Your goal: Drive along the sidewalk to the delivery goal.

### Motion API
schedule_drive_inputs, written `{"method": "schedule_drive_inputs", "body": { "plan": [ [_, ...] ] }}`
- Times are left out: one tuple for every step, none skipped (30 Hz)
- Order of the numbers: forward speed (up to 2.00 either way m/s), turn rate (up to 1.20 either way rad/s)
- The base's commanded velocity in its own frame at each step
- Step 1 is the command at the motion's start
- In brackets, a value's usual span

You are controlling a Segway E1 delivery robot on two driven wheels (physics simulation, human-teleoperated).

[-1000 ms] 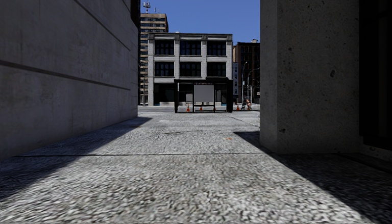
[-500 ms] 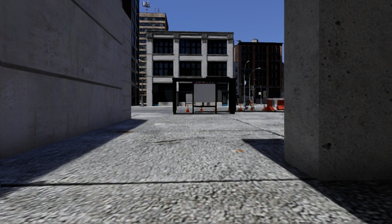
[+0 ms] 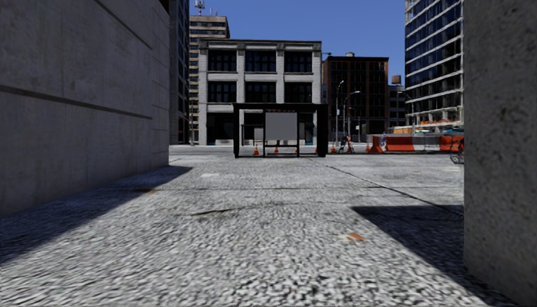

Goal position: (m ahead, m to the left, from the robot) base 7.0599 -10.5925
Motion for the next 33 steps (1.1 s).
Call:
{"method": "schedule_drive_inputs", "body": {
  "plan": [
    [2.0,0.0],
    [2.0,0.0],
    [2.0,0.0],
    [2.0,0.0],
    [2.0,0.0],
    [2.0,0.0],
    [2.0,0.0],
    [2.0,0.0],
    [2.0,0.0],
    [2.0,0.0],
    [2.0,0.0],
    [2.0,-0.26],
    [2.0,-0.26],
    [2.0,-0.4],
    [2.0,-0.47],
    [2.0,-0.5],
    [2.0,-0.5],
    [2.0,-0.52],
    [2.0,-0.58],
    [2.0,-0.58],
    [2.0,-0.62],
    [2.0,-0.65],
    [2.0,-0.66],
    [2.0,-0.66],
    [2.0,-0.67],
    [2.0,-0.67],
    [2.0,-0.67],
    [2.0,-0.67],
    [2.0,-0.67],
    [2.0,-0.67],
    [2.0,-0.68],
    [2.0,-0.69],
    [2.0,-0.69]
  ]
}}
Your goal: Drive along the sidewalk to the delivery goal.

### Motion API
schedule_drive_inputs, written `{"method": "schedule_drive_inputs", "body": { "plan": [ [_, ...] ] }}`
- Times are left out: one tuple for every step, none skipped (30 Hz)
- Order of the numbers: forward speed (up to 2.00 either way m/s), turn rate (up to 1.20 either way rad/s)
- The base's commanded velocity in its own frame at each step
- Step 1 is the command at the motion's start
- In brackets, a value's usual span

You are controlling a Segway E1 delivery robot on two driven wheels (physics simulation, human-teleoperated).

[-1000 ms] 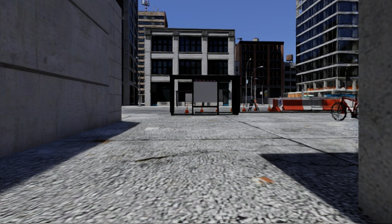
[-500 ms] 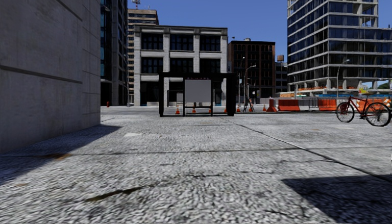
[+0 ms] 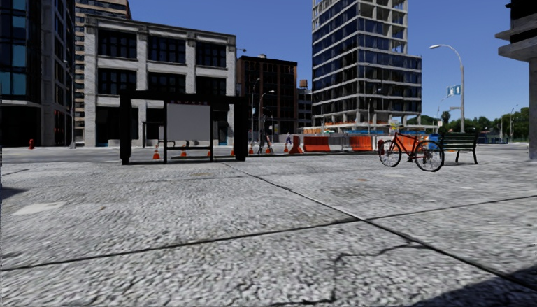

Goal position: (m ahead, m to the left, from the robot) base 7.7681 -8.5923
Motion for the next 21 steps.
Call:
{"method": "schedule_drive_inputs", "body": {
  "plan": [
    [2.0,-0.7],
    [2.0,-0.74],
    [2.0,-0.75],
    [2.0,-0.75],
    [2.0,-0.75],
    [2.0,-0.75],
    [2.0,-0.79],
    [2.0,-0.79],
    [2.0,-0.8],
    [2.0,-0.8],
    [2.0,-0.8],
    [2.0,-0.8],
    [2.0,-0.8],
    [2.0,-0.8],
    [2.0,-0.8],
    [2.0,-0.8],
    [2.0,-0.8],
    [2.0,-0.8],
    [2.0,-0.8],
    [2.0,-0.8],
    [2.0,-0.8]
  ]
}}
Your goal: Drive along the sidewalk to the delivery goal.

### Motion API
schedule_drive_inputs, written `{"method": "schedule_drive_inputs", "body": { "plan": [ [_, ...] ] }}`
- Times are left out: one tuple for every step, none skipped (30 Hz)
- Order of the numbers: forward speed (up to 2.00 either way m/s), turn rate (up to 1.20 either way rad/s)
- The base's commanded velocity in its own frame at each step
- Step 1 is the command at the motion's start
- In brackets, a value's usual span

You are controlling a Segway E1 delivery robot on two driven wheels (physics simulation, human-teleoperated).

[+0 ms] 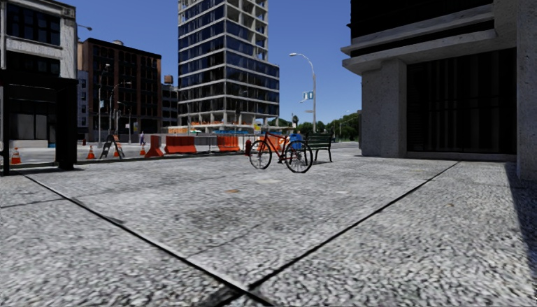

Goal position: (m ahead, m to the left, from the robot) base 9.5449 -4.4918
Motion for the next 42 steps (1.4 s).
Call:
{"method": "schedule_drive_inputs", "body": {
  "plan": [
    [2.0,-0.8],
    [2.0,-0.8],
    [2.0,-0.8],
    [2.0,-0.8],
    [2.0,-0.8],
    [2.0,-0.8],
    [2.0,-0.8],
    [2.0,-0.8],
    [2.0,-0.8],
    [2.0,-0.8],
    [2.0,-0.8],
    [2.0,-0.8],
    [2.0,-0.8],
    [2.0,-0.8],
    [2.0,-0.8],
    [2.0,-0.8],
    [2.0,-0.8],
    [2.0,-0.71],
    [2.0,-0.71],
    [2.0,0.0],
    [2.0,0.0],
    [2.0,0.0],
    [2.0,0.0],
    [2.0,0.0],
    [2.0,0.0],
    [2.0,0.0],
    [2.0,0.0],
    [2.0,0.0],
    [2.0,0.0],
    [2.0,0.0],
    [2.0,0.0],
    [2.0,0.0],
    [2.0,0.0],
    [2.0,0.0],
    [2.0,0.0],
    [2.0,0.0],
    [2.0,0.0],
    [2.0,0.0],
    [2.0,0.0],
    [2.0,0.0],
    [2.0,0.0],
    [2.0,0.0]
  ]
}}
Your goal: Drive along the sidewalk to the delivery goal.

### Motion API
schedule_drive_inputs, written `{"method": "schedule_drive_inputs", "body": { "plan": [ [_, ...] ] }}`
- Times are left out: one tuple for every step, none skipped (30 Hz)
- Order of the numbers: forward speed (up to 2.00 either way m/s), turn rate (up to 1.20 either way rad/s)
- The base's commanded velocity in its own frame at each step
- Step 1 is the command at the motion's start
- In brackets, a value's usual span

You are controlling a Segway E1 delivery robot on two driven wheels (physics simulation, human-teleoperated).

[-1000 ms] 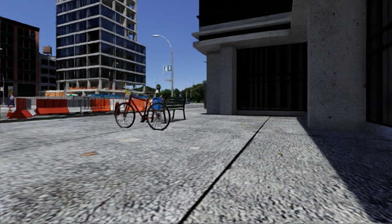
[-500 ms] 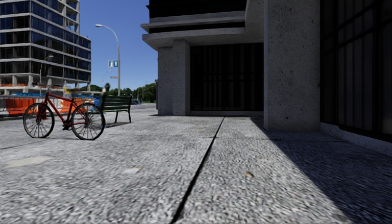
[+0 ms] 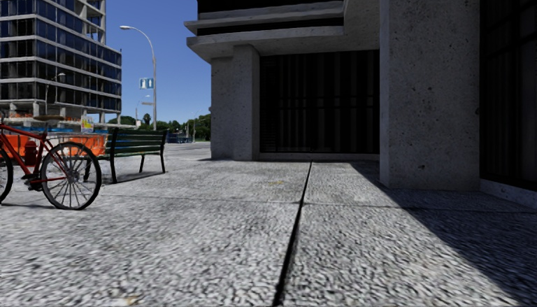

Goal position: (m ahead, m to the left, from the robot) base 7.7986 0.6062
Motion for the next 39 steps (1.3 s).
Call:
{"method": "schedule_drive_inputs", "body": {
  "plan": [
    [2.0,0.0],
    [2.0,0.0],
    [2.0,0.0],
    [2.0,0.0],
    [2.0,0.0],
    [2.0,0.0],
    [2.0,0.0],
    [2.0,0.0],
    [2.0,0.0],
    [2.0,0.0],
    [2.0,0.0],
    [2.0,0.0],
    [2.0,0.0],
    [2.0,0.0],
    [2.0,0.0],
    [2.0,0.0],
    [2.0,0.0],
    [2.0,0.0],
    [2.0,0.0],
    [2.0,0.0],
    [2.0,0.0],
    [2.0,0.03],
    [2.0,0.06],
    [2.0,0.14],
    [2.0,0.14],
    [2.0,0.17],
    [2.0,0.26],
    [2.0,0.3],
    [2.0,0.3],
    [2.0,0.31],
    [2.0,0.31],
    [2.0,0.31],
    [2.0,0.31],
    [2.0,0.32],
    [2.0,0.32],
    [2.0,0.32],
    [2.0,0.32],
    [2.0,0.32],
    [2.0,0.32]
  ]
}}
